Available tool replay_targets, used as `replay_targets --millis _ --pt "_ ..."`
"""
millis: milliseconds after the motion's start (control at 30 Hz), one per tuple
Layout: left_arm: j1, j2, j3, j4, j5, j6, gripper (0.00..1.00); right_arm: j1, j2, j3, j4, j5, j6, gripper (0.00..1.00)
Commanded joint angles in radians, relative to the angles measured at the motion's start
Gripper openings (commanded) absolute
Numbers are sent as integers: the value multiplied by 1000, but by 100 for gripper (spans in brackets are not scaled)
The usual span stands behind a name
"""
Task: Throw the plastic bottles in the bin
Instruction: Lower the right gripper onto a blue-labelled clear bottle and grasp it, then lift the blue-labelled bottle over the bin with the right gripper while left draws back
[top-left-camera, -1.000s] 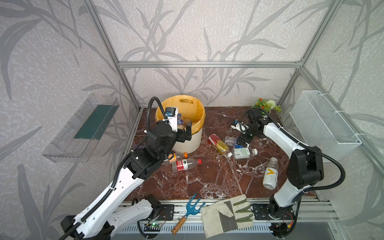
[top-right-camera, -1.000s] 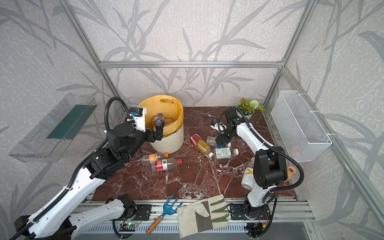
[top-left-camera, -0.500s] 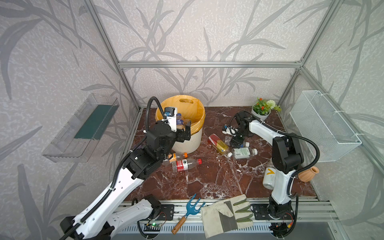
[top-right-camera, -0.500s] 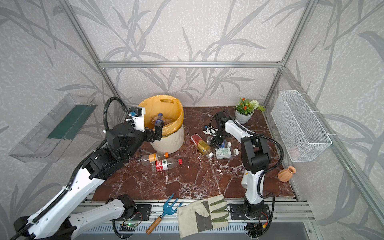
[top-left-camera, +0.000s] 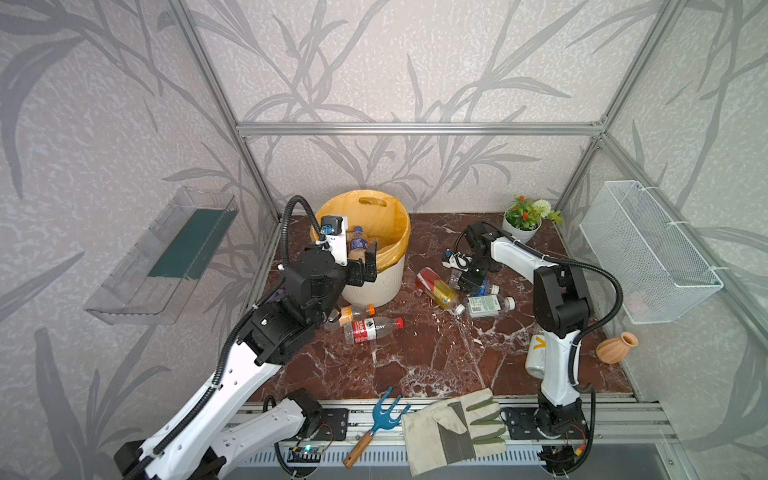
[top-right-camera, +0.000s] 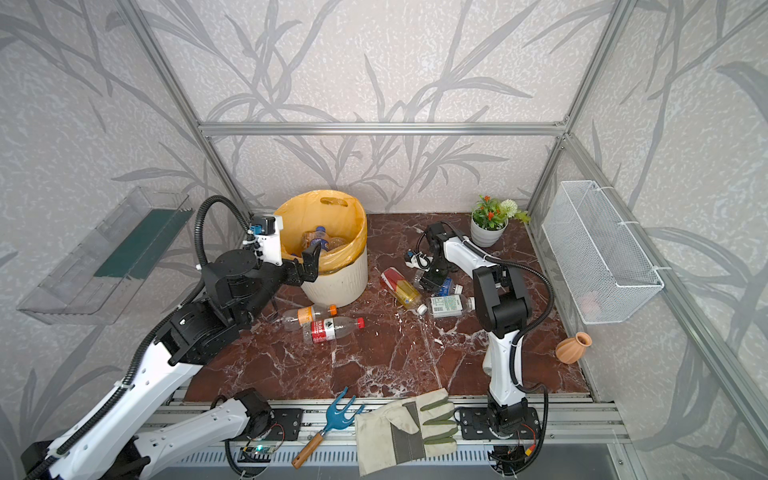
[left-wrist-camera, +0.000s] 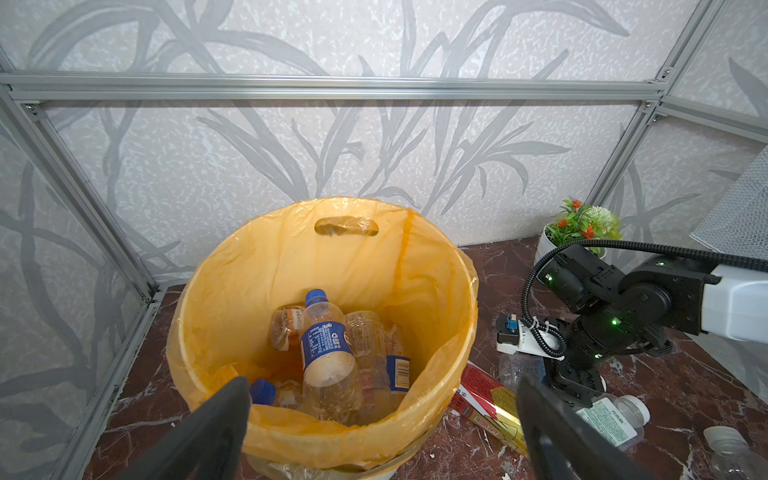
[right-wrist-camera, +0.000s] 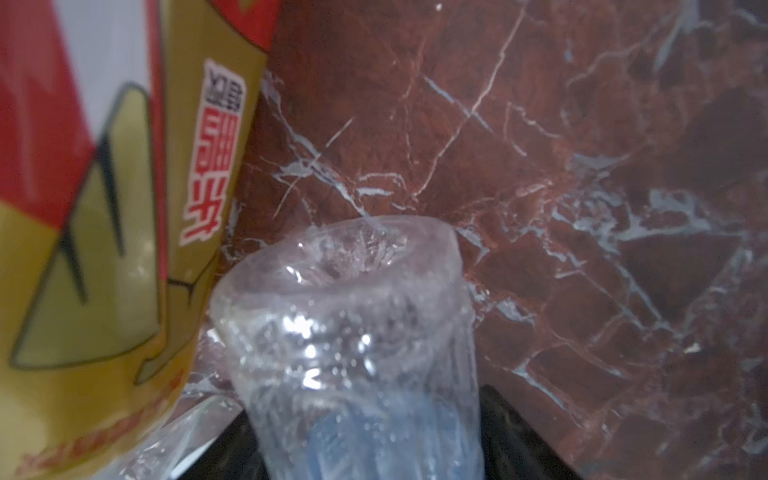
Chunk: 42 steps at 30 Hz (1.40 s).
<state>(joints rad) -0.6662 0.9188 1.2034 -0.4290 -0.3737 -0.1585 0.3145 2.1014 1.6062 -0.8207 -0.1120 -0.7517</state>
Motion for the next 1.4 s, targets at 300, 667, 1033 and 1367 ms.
replay_targets --millis 300,667,1033,1367 --pt "8 3 25 -37 -51 -39 99 2 -44 81 -21 28 107 55" --pt "19 -2 25 -53 -65 -70 99 -62 -252 105 46 -22 248 51" --pt "63 9 31 -78 -108 -149 99 -166 -726 -324 635 -384 771 54" --pt "164 -17 30 -125 -74 -248 99 -152 -808 -415 1084 -551 1272 54"
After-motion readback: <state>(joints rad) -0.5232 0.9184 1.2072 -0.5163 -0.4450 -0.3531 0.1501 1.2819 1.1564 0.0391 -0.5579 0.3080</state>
